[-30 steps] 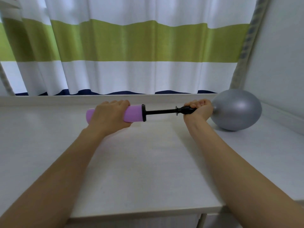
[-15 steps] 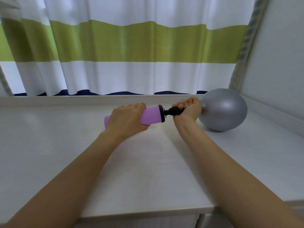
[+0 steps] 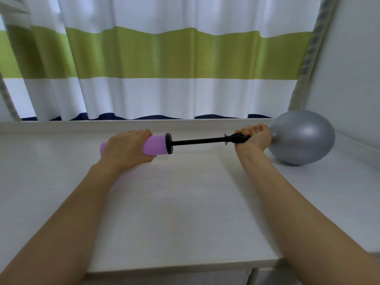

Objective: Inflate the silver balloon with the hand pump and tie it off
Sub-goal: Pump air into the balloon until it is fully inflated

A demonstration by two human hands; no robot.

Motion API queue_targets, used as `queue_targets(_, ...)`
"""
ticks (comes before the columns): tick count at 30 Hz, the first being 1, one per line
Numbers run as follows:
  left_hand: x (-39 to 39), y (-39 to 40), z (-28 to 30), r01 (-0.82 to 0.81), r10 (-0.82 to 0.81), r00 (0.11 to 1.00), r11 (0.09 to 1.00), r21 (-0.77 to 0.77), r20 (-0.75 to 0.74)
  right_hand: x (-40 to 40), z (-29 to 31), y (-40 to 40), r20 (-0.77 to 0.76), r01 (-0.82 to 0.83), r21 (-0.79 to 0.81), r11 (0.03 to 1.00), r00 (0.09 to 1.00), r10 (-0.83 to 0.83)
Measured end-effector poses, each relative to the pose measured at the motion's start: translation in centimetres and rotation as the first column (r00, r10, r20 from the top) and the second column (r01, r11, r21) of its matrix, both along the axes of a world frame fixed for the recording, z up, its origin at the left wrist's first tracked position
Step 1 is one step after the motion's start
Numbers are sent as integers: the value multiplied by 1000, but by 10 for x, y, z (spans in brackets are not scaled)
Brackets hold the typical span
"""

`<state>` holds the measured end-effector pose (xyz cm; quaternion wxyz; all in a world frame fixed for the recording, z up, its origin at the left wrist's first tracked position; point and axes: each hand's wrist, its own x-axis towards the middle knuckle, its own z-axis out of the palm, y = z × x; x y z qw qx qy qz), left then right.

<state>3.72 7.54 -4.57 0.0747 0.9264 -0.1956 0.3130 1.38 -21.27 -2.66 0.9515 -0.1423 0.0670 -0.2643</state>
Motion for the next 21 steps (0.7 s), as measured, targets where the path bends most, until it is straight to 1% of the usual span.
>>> queue_targets(2,0,-3,2,13,-13,1000,1000,20,17,0,-1,1,-1,-1,12,1000,1000,1)
queue_targets(6,-6,-23,8,65,-73,992,995,81,99,1,0,11,17,-2,7,1000,1000,2)
queue_targets(14,-22,-68,3,103,-111,987,992,77,113,0,0,44,11,-67,-56,996,998,68)
queue_targets(21,-19,-65,3,111,-115,989,993,44,95,0,4,45,17,-103,-87,991,994,105)
